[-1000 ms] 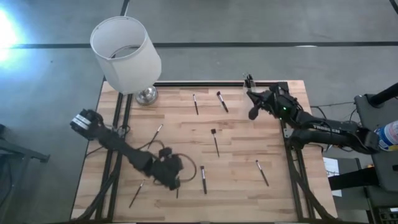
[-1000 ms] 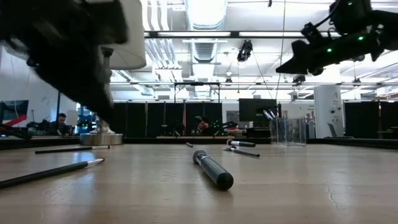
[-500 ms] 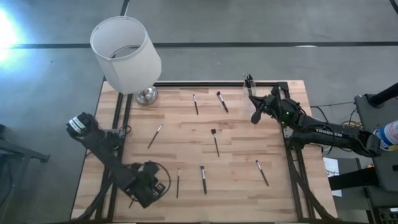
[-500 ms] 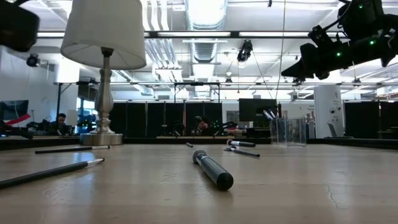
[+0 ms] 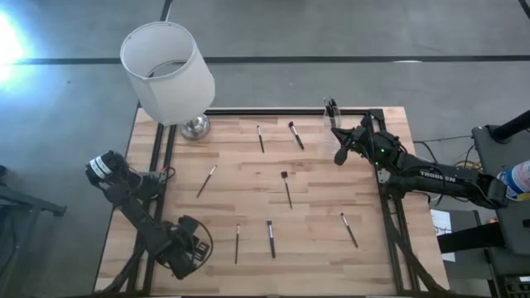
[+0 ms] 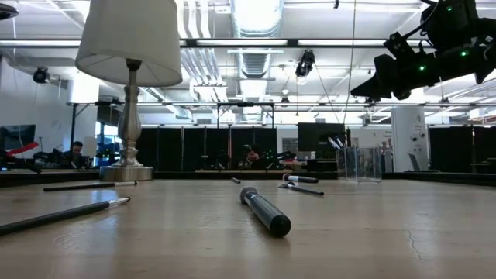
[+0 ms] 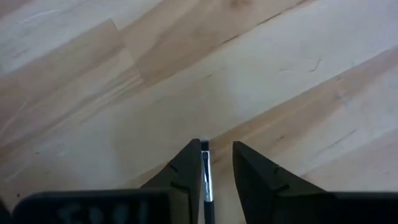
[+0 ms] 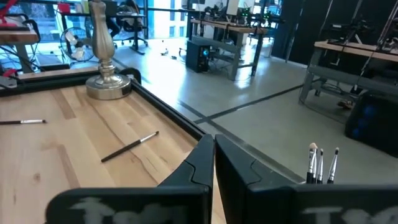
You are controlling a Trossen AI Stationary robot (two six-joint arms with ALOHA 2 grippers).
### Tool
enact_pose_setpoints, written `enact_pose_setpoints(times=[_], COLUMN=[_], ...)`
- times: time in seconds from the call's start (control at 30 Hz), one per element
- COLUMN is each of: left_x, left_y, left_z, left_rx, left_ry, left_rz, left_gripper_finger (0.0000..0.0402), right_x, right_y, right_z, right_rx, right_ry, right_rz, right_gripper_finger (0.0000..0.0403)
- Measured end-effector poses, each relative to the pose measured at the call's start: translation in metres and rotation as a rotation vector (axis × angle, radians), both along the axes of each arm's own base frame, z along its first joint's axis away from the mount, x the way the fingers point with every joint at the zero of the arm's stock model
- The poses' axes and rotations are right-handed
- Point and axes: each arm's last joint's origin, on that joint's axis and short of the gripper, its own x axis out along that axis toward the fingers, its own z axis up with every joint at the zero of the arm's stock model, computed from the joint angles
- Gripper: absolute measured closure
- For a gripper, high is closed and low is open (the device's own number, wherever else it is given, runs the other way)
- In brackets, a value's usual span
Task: Put items in baskets/containers
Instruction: Put the eyeshadow brush into the transparent organizer
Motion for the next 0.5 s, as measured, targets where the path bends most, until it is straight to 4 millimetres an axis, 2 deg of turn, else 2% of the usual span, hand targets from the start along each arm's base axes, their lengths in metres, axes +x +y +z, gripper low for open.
enact_pose_setpoints(times=[0.33, 0.5], left_x=[-0.004, -0.005], left_y=[0.004, 0.005], left_z=[-0.013, -0.015], left_rx=[-0.022, -0.019], left_ry=[-0.017, -0.01], left_rz=[0.013, 0.013], left_gripper_finger=[0.0317, 0.0344], right_x=[0.0, 0.0], right_y=[0.0, 0.0], right_z=[0.0, 0.0], right_rx=[0.0, 0.0], right_ry=[0.0, 0.0], right_rz=[0.0, 0.0], right_gripper_finger=[0.0394, 0.0394])
